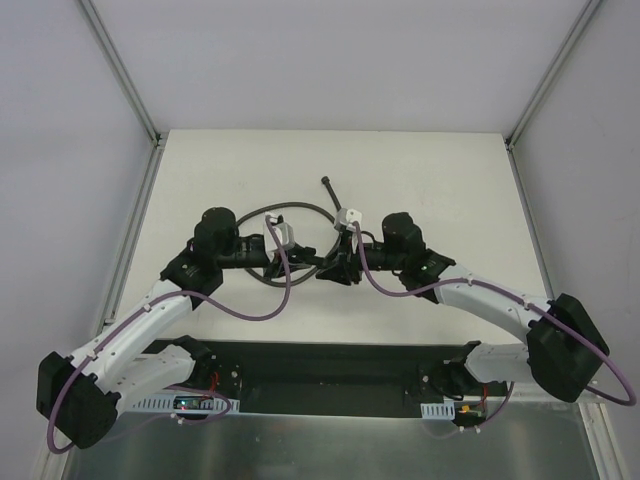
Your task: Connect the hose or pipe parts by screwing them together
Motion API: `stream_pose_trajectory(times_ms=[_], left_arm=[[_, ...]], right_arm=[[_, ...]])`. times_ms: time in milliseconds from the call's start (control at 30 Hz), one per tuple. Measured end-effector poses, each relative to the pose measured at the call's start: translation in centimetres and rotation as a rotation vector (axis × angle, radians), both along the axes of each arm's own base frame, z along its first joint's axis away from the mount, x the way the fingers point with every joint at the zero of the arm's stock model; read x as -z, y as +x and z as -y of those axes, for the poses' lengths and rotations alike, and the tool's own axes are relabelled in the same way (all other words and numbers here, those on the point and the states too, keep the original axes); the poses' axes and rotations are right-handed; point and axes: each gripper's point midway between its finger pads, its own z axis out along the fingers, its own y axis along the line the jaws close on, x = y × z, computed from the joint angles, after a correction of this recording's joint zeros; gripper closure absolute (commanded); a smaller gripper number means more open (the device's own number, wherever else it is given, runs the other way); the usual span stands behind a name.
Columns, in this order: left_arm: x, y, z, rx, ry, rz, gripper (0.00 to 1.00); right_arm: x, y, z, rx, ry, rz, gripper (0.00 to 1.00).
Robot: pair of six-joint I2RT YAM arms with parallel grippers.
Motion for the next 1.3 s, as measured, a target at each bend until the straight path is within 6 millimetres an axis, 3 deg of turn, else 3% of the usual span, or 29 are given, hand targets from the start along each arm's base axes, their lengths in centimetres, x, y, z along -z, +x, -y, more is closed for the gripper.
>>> stream_pose_trajectory(times_ms=[33,67,167,267,467,633,867,1000,1133,1300], left_arm=[[0.2,0.1,0.0,0.004,0.008,0.019,1.00],[0.4,0.2,0.0,0.006,0.014,0.032,1.00],[0.6,0.5,-0.1,-0.012,0.020,0.035,1.00],[1.3,1.8,-0.8,-0.125,0.045,-0.016,1.00],[1.9,2.4,-1.5,-0.316,0.008,-0.305,1.00],[-0.3,1.9,-1.2,-0.426,-0.098,-0.584,1.00],[-3.2,1.6,-1.3,-0.552,-0.229,-0.938,1.00],[-2.9,1.5,-1.0,-0.583,-0.257,-1.156,1.00],[-1.4,1.2,-0.4,-0.599,-0.227,-1.356,1.00],[-1.6,0.6,-0.1,-0.586,-0.225,-1.444,1.00]], right_arm=[[0.2,-0.1,0.0,-0.006,-0.003,-0.022,0.99],[0.4,-0.1,0.0,-0.009,-0.005,-0.036,0.88],[0.5,0.0,0.1,0.005,-0.010,-0.049,0.19],[0.2,1.5,0.5,0.091,-0.013,-0.025,0.08],[-2.2,2.3,1.3,0.205,-0.057,0.259,0.07],[-3.8,2.8,1.3,0.292,-0.128,0.571,0.07],[-4.4,3.7,1.9,0.389,-0.260,0.898,0.07],[-5.1,3.9,1.5,0.426,-0.303,1.013,0.08],[-4.6,3.9,0.9,0.423,-0.355,1.084,0.10],[-3.9,3.7,0.5,0.414,-0.392,1.121,0.18]])
